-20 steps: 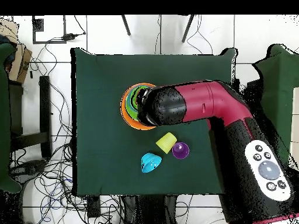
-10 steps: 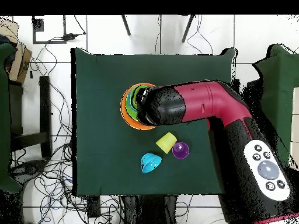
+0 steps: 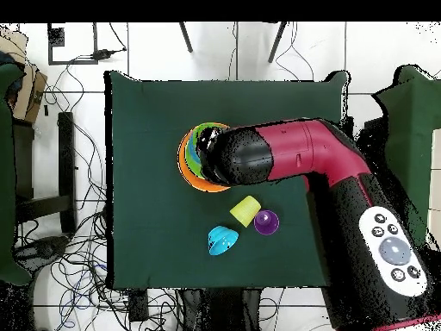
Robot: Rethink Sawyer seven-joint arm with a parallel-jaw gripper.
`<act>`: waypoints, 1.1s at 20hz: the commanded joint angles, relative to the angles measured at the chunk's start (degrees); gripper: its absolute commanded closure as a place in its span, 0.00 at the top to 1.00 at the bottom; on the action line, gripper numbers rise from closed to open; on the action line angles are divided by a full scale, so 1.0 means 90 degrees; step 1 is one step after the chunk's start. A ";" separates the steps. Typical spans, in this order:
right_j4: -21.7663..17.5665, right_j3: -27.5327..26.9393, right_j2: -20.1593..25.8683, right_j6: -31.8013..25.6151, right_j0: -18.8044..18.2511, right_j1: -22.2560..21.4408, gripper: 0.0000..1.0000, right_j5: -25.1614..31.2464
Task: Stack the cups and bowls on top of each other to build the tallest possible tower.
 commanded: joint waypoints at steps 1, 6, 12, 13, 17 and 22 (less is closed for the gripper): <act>-0.0410 0.0184 -0.0195 -0.0751 0.0150 0.0260 1.00 -0.0107; -0.0368 0.0184 -0.0187 -0.0769 0.0155 0.0197 1.00 0.0000; -0.0357 0.0305 -0.0194 -0.0701 0.0132 0.0136 1.00 -0.0093; -0.0368 0.0326 -0.0200 -0.0685 0.0138 0.0135 1.00 -0.0120; -0.0365 0.0324 -0.0200 -0.0690 0.0135 0.0129 1.00 -0.0113; -0.0335 0.0341 -0.0187 -0.0690 0.0124 0.0113 1.00 -0.0102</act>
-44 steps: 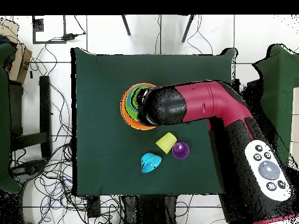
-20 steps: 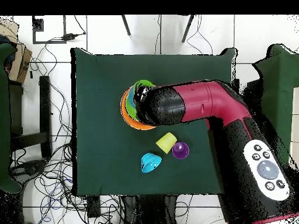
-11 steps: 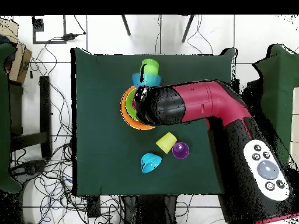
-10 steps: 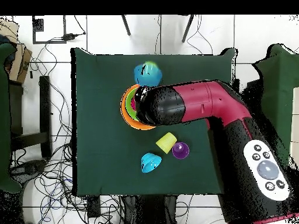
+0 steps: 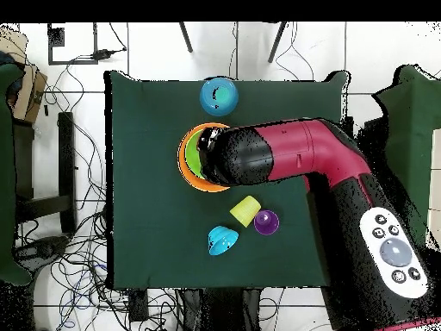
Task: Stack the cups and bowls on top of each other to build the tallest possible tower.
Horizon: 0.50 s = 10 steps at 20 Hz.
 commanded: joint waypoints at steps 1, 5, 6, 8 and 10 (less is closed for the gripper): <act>-0.0319 0.0356 -0.0179 -0.0693 0.0115 0.0146 1.00 -0.0102; -0.0312 0.0337 -0.0199 -0.0652 0.0138 0.0143 1.00 -0.0075; -0.0319 0.0334 -0.0205 -0.0634 0.0146 0.0155 1.00 -0.0096; -0.0259 0.0434 -0.0150 -0.0644 0.0116 0.0094 1.00 -0.0134; -0.0196 0.0673 -0.0022 -0.0729 0.0084 -0.0304 1.00 -0.0183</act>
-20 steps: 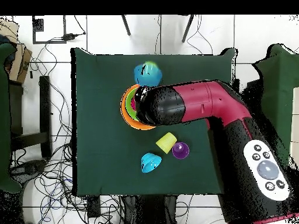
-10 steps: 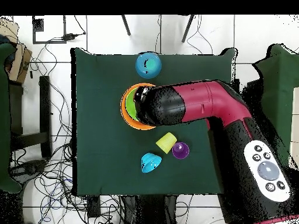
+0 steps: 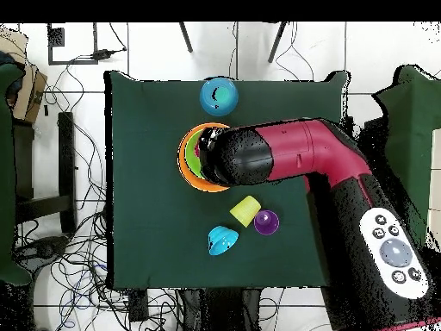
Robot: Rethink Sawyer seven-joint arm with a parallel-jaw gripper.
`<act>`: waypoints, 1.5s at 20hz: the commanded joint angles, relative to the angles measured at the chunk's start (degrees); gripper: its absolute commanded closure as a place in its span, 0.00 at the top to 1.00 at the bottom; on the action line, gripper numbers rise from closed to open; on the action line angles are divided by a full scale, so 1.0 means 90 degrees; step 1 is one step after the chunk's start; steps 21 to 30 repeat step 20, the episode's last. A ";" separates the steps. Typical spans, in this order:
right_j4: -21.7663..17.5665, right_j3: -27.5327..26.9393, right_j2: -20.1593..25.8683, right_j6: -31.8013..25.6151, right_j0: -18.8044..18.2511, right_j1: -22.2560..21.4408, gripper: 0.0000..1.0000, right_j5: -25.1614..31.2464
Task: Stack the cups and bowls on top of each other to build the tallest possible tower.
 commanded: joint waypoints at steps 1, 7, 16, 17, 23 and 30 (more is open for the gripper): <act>-0.0108 0.0849 0.0097 -0.0830 0.0014 -0.0442 1.00 -0.0217; 0.0468 0.2018 0.0943 -0.1290 -0.0698 -0.1672 1.00 -0.0937; 0.0315 0.2545 0.1974 -0.1196 -0.1515 -0.2254 1.00 -0.2354; 0.0208 0.2559 0.1855 -0.1006 -0.1432 -0.2222 1.00 -0.2419; -0.0205 0.2530 0.1329 -0.0438 -0.1033 -0.2276 1.00 -0.2689; -0.0205 0.2530 0.1329 -0.0438 -0.1033 -0.2276 1.00 -0.2689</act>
